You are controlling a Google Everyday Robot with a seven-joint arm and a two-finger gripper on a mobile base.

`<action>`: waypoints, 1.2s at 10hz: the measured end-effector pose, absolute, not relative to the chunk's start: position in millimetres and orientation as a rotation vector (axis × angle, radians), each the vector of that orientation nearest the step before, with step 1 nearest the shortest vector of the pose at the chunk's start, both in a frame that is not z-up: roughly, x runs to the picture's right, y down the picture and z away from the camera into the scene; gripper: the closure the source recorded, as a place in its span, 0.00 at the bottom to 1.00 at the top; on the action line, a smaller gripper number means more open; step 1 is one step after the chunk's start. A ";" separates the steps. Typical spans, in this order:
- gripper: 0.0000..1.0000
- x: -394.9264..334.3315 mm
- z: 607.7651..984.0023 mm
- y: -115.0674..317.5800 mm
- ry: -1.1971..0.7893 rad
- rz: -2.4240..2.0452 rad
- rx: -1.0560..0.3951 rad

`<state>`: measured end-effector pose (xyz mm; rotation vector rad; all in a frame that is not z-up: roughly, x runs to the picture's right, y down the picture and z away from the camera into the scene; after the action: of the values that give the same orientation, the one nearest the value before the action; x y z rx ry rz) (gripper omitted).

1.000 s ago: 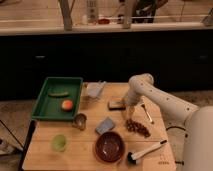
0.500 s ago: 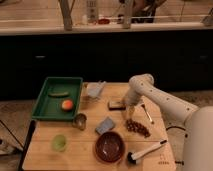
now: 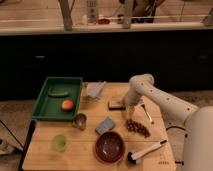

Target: Place eraser in plastic cup

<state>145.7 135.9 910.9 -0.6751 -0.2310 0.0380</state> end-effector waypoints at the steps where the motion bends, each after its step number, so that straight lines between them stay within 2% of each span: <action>1: 0.20 145.8 911.1 136.0 -0.231 0.042 -0.676; 10: 0.20 109.8 910.1 121.1 -0.264 -0.067 -0.673; 11: 0.23 106.7 911.2 120.8 -0.267 -0.073 -0.673; 12: 0.32 106.9 912.6 121.3 -0.269 -0.075 -0.673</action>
<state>106.9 121.3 912.6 -0.6727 -0.2693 -0.0746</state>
